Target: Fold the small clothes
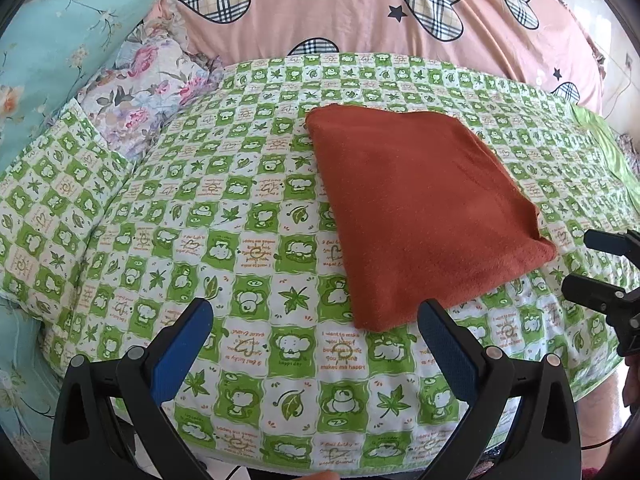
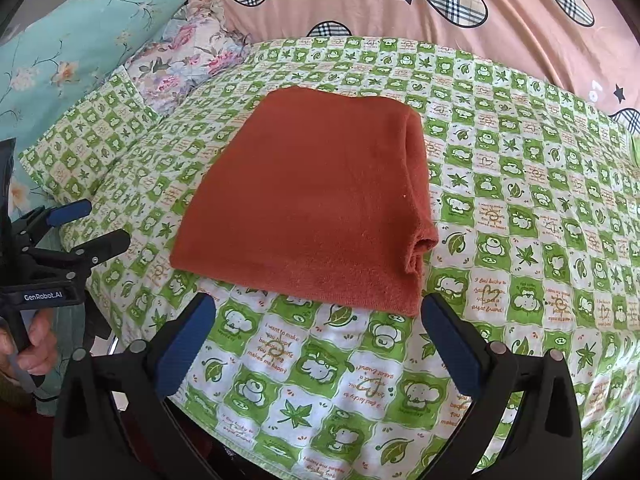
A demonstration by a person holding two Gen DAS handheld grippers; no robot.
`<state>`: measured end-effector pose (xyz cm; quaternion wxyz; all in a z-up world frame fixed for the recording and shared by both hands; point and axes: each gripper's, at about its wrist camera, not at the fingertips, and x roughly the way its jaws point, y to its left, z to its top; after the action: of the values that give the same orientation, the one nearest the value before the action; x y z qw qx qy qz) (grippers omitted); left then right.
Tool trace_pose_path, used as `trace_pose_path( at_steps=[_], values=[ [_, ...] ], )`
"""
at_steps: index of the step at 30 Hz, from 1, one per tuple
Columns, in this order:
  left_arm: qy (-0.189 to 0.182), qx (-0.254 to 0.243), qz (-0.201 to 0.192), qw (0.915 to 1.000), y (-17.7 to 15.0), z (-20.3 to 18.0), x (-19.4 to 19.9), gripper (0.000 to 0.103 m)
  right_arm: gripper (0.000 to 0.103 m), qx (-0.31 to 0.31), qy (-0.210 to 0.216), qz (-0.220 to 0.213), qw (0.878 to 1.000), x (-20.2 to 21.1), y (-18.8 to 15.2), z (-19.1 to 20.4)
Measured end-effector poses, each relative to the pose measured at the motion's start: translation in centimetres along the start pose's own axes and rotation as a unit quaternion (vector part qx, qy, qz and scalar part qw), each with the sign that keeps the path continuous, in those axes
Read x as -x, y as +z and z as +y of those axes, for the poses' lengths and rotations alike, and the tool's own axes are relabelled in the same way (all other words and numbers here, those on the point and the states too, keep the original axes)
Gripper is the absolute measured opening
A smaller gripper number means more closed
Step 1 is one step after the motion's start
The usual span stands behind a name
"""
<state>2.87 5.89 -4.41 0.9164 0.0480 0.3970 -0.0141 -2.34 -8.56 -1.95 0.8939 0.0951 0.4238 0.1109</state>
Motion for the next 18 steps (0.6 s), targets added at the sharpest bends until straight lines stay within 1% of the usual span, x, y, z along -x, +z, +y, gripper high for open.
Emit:
trace_pose_path(
  at_steps=[11, 18],
  values=[
    [-0.003, -0.004, -0.005, 1.0000, 0.1, -0.8, -0.8, 0.102, 0.102, -0.007, 0.003, 0.008, 1.000, -1.2, 0.2, -0.4],
    [0.003, -0.004, -0.007, 1.0000, 1.0, -1.0, -1.3, 0.102, 0.102, 0.001, 0.006, 0.006, 1.000, -1.5, 0.9, 0.2]
  ],
)
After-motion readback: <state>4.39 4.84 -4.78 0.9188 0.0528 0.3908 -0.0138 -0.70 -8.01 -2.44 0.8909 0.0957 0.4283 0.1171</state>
